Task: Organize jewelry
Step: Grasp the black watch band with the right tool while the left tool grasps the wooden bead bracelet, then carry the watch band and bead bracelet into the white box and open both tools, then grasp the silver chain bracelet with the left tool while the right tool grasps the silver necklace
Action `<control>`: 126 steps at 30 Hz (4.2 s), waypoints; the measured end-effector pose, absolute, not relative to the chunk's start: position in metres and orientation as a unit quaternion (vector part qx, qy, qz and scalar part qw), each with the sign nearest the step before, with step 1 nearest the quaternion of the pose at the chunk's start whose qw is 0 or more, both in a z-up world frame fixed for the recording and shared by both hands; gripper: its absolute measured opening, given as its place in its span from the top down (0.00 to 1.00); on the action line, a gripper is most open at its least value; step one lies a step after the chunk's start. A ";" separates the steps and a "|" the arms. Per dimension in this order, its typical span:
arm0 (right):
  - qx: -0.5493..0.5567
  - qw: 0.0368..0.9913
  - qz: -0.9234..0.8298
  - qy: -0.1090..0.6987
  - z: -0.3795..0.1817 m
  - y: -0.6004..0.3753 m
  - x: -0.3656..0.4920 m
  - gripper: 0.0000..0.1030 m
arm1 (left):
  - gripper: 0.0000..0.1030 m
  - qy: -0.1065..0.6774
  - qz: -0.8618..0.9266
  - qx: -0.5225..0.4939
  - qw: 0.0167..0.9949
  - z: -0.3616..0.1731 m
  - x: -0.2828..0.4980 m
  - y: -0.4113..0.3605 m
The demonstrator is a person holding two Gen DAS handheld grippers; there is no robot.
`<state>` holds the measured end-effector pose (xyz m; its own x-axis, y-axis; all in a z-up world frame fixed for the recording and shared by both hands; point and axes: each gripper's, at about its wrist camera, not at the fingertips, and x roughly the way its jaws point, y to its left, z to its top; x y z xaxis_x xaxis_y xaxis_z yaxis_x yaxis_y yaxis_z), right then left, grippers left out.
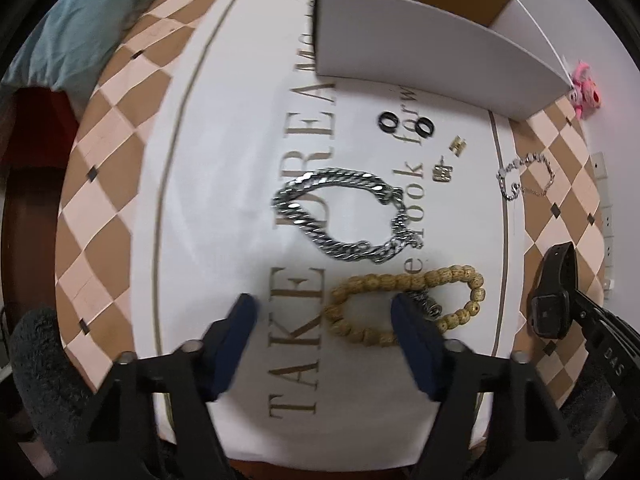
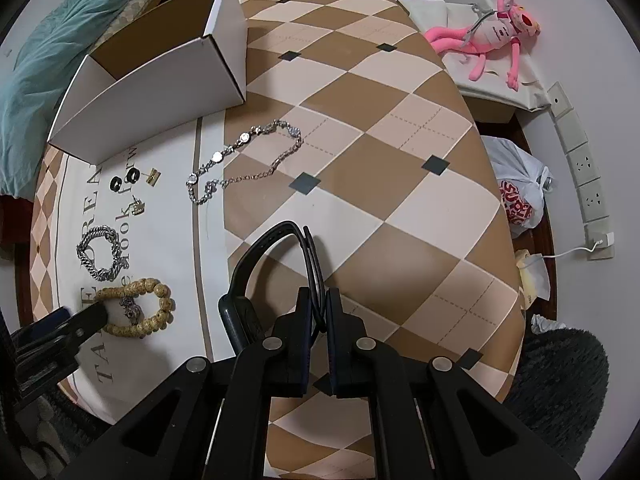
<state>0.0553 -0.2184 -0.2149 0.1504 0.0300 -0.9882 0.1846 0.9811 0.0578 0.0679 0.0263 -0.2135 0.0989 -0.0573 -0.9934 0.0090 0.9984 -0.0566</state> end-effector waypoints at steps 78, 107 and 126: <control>-0.009 0.816 -0.030 0.577 -0.141 -0.177 0.228 0.05 | 0.05 0.545 -0.017 0.004 0.838 -0.118 0.230 0.015; -0.003 0.874 -0.056 0.483 -0.051 -0.185 0.149 0.05 | 0.05 0.474 -0.024 0.008 0.880 -0.045 0.155 0.003; 0.069 0.829 -0.027 0.554 -0.125 -0.205 0.096 0.05 | 0.05 0.513 0.026 0.021 0.858 -0.109 0.110 0.029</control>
<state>0.0958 -0.2047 -0.1249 0.3844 0.0313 -0.9226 0.1221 0.9889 0.0844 0.1104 0.0292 -0.1088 0.4720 0.0665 -0.8791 -0.0228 0.9977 0.0633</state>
